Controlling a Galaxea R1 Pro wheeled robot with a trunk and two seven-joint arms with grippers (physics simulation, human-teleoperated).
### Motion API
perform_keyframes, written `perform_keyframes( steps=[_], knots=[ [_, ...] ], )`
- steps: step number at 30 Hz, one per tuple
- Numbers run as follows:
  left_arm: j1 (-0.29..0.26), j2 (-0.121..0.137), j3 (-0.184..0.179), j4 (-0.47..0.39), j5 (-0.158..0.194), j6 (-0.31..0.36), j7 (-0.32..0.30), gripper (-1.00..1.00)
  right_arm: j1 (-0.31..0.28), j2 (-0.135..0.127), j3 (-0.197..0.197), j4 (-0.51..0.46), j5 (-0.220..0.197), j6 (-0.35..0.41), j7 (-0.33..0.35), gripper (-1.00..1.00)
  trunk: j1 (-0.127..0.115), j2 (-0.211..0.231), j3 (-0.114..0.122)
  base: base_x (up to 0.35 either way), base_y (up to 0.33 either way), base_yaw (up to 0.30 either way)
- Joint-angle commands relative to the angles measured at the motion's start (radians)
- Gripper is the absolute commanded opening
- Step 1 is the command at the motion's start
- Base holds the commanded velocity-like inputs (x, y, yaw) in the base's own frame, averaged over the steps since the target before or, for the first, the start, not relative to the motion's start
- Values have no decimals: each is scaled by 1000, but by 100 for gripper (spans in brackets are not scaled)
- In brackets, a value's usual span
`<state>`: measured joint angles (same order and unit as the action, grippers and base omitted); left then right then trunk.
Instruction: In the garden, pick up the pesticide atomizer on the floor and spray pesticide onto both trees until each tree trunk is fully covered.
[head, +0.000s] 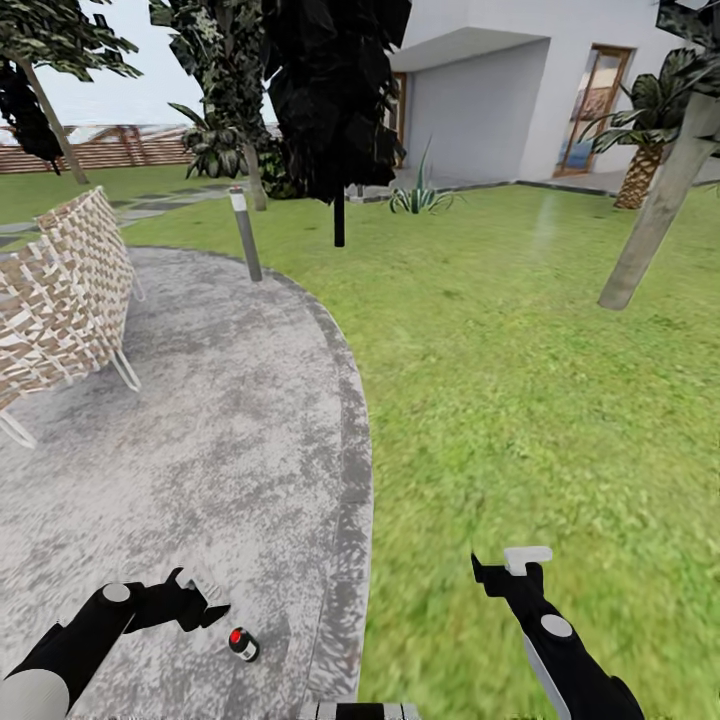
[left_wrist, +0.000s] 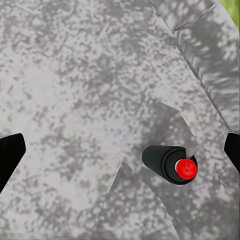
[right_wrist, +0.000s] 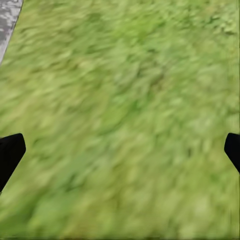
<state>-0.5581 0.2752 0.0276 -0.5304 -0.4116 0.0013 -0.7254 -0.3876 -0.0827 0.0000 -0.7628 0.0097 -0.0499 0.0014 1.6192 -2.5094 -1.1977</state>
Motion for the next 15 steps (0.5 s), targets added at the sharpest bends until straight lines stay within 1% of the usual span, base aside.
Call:
perform_keyframes(
  steps=[1, 8, 12, 13, 15],
  knots=[
    [0, 0, 3, -1, -6, 0, -5, 100, 0, 0, 0, 0, 1, -3, 0, 100, 0, -1, -6, 0, 0, 0],
    [1, 1, 3, 0, -8, 0, -5, 100, 0, 0, 0, 0, 1, -2, 0, 100, 3, -2, -45, 0, 0, 0],
    [2, 1, -3, -1, -23, -58, -7, 100, 0, 0, -1, 0, 1, -2, 0, 100, 5, -3, -66, 0, 0, 0],
    [2, 1, -5, -2, -62, -73, -9, 100, 0, 0, -1, 0, 1, -2, 0, 100, 6, -3, -72, 0, 0, 0],
    [2, 1, -5, -3, -103, -77, -10, 100, 0, 0, -1, 0, 1, -3, 0, 100, 6, -4, -83, 0, 0, 0]
  ],
)
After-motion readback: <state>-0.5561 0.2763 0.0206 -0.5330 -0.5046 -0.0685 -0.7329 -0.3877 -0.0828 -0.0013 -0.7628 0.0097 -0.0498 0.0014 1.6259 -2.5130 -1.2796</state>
